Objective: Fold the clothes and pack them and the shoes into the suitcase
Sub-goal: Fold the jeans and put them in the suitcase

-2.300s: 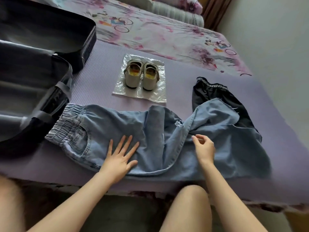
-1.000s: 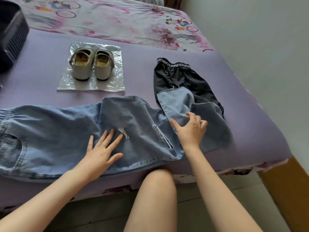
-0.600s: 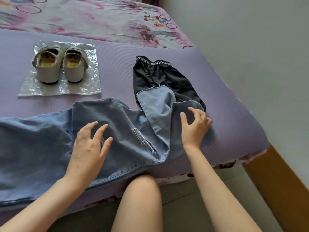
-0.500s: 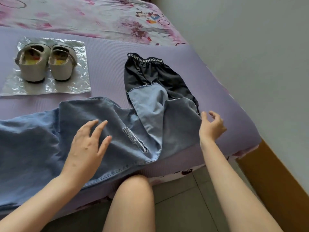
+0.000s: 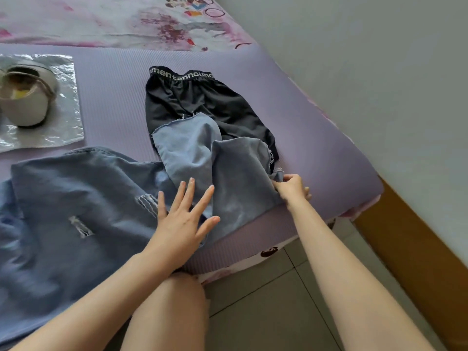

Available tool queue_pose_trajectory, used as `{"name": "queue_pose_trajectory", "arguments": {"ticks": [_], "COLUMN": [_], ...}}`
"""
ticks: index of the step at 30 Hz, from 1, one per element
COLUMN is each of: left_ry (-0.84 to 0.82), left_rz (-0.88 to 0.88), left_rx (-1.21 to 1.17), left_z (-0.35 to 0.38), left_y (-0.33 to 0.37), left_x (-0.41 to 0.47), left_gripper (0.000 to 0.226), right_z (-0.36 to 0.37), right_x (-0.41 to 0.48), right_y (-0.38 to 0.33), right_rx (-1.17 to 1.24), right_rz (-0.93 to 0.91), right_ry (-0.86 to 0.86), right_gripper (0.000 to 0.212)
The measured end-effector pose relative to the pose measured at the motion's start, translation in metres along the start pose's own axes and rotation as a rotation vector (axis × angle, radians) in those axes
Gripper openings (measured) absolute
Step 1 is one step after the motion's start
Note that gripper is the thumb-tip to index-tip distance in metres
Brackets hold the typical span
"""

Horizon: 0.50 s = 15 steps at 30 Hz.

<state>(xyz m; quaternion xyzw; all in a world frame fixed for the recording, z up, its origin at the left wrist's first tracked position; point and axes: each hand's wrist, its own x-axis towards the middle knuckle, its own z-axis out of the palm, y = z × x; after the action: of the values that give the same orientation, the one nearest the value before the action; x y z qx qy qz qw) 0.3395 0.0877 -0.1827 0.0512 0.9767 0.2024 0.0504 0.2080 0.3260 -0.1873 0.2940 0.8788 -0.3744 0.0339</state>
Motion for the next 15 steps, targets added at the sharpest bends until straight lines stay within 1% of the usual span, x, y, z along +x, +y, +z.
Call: {"name": "queue_pose_trajectory", "arguments": {"ticks": [4, 5, 8, 9, 10, 11, 13, 14, 15], "left_ry": [-0.06, -0.058, -0.025, -0.016, -0.015, -0.022, -0.046, -0.061, -0.083], "left_rz": [-0.022, -0.018, 0.001, 0.009, 0.018, 0.027, 0.041, 0.045, 0.051], "left_rx": [-0.014, -0.005, -0.006, -0.011, -0.008, -0.004, -0.017, -0.025, -0.017], "left_z": [0.013, 0.015, 0.017, 0.017, 0.016, 0.015, 0.015, 0.016, 0.018], "left_y": [0.006, 0.005, 0.004, 0.005, 0.007, 0.01, 0.015, 0.017, 0.018], "left_x": [0.006, 0.006, 0.009, 0.011, 0.013, 0.015, 0.02, 0.021, 0.023], "left_gripper": [0.082, 0.083, 0.083, 0.083, 0.084, 0.084, 0.083, 0.083, 0.084], "right_z": [-0.002, -0.007, -0.037, -0.051, -0.063, -0.072, -0.075, -0.071, -0.066], "right_x": [0.002, 0.007, 0.027, 0.034, 0.038, 0.041, 0.046, 0.048, 0.052], "right_y": [0.002, 0.002, -0.006, -0.01, -0.014, -0.016, -0.011, -0.004, 0.008], "right_rx": [0.07, 0.133, 0.468, 0.549, 0.577, 0.57, 0.431, 0.321, 0.205], "right_rz": [-0.054, -0.08, -0.112, -0.131, -0.153, -0.184, -0.194, -0.163, -0.126], "right_ry": [0.072, 0.114, 0.307, 0.386, 0.453, 0.494, 0.505, 0.466, 0.39], "right_gripper": [0.029, 0.026, 0.016, 0.013, 0.01, 0.009, 0.005, 0.002, 0.004]}}
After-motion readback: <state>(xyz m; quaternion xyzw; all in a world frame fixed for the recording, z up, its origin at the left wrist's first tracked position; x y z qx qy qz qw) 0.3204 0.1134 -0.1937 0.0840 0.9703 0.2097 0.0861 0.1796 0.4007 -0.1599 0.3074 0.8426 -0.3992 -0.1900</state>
